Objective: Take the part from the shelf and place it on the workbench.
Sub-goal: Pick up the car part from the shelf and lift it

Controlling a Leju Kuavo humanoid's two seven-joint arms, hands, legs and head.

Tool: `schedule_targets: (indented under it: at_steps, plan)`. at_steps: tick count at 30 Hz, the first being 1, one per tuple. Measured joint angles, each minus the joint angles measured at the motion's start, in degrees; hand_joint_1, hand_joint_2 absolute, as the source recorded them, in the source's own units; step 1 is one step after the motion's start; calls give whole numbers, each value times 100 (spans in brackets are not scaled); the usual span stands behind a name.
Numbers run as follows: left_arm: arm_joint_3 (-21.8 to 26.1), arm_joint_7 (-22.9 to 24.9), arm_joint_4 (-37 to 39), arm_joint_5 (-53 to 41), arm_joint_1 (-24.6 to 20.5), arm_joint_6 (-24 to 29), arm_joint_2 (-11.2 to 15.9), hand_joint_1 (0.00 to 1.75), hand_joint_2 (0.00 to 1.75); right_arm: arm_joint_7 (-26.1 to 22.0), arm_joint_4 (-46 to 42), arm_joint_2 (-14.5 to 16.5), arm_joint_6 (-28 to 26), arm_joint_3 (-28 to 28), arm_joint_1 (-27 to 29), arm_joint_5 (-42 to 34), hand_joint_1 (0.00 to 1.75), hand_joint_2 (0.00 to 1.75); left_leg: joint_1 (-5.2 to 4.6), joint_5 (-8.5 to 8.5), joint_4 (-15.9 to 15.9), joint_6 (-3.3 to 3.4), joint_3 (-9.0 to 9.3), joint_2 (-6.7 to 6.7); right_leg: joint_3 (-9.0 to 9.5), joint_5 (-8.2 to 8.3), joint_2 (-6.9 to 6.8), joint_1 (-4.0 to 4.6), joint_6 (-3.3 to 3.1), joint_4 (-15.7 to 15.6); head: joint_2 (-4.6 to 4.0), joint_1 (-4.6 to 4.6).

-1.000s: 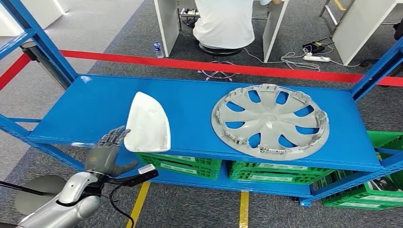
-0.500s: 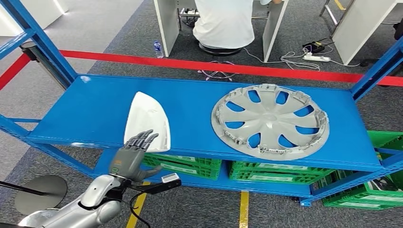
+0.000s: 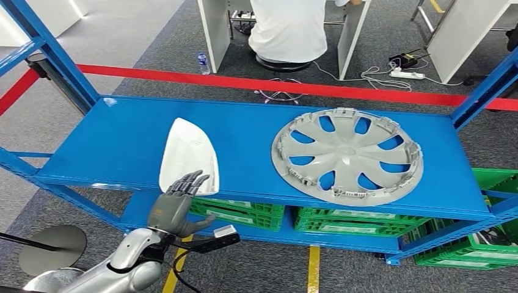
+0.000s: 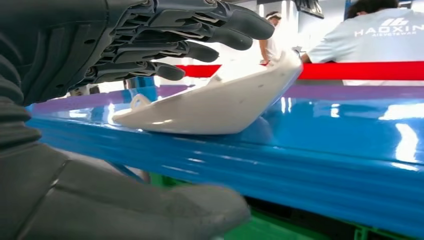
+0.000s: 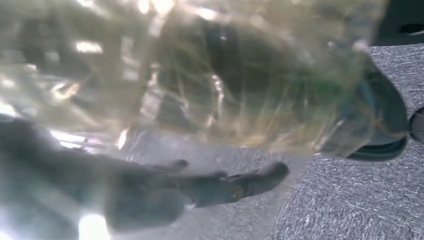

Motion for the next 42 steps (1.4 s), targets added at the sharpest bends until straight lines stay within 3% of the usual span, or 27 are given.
schedule_targets:
  at_steps: [1, 14, 26, 36, 42]
  plan:
    - [1, 0, 0, 2, 11, 1, 1, 151, 175, 0, 0, 0, -2, 0, 0, -1, 0, 0, 0, 0, 0, 0, 0, 0, 0, 0, 0, 0, 0, 0, 0, 0]
    - [97, 27, 14, -150, 98, 98, 159, 152, 175, 0, 1, 0, -36, 0, 21, -112, 0, 0, 0, 0, 0, 0, 1, 0, 0, 0, 0, 0, 0, 0, 0, 0]
    - [142, -50, 182, -245, -142, 298, 470, 175, 175, 0, 2, -6, -85, -2, 31, -226, 0, 0, 1, 0, 0, 0, 1, 0, 1, 0, 1, 1, 0, 0, 0, 0]
    - [419, -125, 90, -1007, -393, 1098, 599, 175, 175, 0, 2, -67, -41, -4, 44, -298, 0, 0, 0, 1, 0, 0, 1, 0, 2, 1, 0, 1, 1, 1, 0, 1]
    - [516, -177, -182, -1196, -505, 1167, 635, 175, 175, 0, 2, -85, -4, -4, 39, -297, 0, 0, 0, 1, 0, 0, 1, 0, 2, 2, 1, 0, 2, 0, 0, 0]
